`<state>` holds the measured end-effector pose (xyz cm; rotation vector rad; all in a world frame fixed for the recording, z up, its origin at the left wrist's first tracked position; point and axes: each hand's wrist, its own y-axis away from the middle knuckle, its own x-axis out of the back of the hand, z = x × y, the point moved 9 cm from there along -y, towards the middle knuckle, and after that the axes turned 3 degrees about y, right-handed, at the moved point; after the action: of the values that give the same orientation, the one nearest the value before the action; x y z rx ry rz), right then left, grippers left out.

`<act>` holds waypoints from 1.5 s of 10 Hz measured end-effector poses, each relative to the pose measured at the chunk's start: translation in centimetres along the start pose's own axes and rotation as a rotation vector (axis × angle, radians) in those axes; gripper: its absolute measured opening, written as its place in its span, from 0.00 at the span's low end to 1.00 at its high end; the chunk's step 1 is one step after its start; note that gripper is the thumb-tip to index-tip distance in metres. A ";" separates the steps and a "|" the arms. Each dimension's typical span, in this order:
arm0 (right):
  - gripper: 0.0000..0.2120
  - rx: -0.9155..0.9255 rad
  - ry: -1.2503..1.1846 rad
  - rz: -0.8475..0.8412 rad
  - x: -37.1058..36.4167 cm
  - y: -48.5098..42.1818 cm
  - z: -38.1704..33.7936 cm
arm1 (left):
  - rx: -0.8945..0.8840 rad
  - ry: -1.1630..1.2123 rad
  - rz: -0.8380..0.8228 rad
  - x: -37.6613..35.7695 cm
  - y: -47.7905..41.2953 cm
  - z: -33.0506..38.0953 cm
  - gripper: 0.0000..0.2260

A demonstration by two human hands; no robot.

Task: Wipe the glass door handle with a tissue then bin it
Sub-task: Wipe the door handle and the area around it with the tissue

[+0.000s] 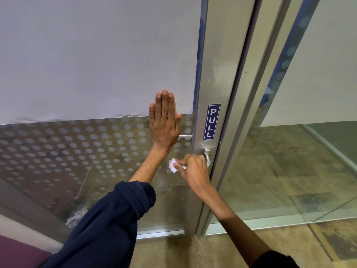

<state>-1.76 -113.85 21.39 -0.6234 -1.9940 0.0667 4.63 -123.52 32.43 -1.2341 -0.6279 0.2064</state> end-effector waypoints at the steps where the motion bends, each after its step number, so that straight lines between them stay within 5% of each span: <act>1: 0.09 0.143 0.064 -0.001 0.6 0.6 0.1 | -0.001 0.000 0.000 -0.1 0.0 0.0 0.26; 4: 0.10 0.318 0.087 -0.094 3.0 0.8 5.6 | 0.006 -0.022 0.011 -0.3 0.1 -0.2 0.26; 8: 0.12 0.078 -0.182 -0.077 5.0 -0.2 8.9 | 0.008 -0.022 0.024 -0.7 0.2 -0.4 0.26; 12: 0.11 0.094 -0.034 -0.144 0.8 0.2 2.2 | 0.006 -0.019 0.029 -0.4 0.3 -0.3 0.26; 15: 0.12 -0.229 -0.064 -0.101 -0.8 -2.5 0.3 | 0.003 -0.037 0.028 -0.3 0.1 -0.2 0.26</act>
<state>-2.66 -116.34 21.33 -0.6711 -2.1096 -0.2081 4.54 -123.81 32.14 -1.2395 -0.6423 0.2544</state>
